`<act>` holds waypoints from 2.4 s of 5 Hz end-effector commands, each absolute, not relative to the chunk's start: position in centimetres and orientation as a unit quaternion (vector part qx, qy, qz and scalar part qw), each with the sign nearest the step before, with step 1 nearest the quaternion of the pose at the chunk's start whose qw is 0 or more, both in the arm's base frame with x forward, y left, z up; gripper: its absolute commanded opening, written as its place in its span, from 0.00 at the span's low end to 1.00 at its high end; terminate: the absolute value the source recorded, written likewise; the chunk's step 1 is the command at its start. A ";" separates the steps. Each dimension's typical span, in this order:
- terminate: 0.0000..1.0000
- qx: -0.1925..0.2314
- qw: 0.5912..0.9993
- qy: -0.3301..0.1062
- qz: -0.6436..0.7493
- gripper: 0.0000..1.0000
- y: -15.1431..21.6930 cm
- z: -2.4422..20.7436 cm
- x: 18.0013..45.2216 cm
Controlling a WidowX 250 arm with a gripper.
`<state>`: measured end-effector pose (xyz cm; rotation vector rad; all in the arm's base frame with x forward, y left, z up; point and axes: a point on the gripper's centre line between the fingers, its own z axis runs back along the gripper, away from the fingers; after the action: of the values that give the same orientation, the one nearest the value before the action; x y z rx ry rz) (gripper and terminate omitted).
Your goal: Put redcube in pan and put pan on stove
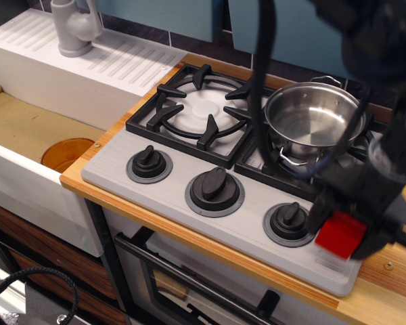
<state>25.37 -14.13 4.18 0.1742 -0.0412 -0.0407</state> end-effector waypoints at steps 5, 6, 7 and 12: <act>0.00 0.047 0.996 -0.038 -0.070 0.00 -12.4 11.8 34.1; 0.00 0.037 0.994 -0.062 -0.084 0.00 -11.7 11.9 35.5; 0.00 0.035 0.993 -0.066 -0.092 0.00 -11.0 12.2 36.4; 0.00 0.038 0.989 -0.088 -0.110 1.00 -9.8 11.4 37.3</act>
<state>36.75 -9.75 8.97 0.0839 -0.1120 -0.2281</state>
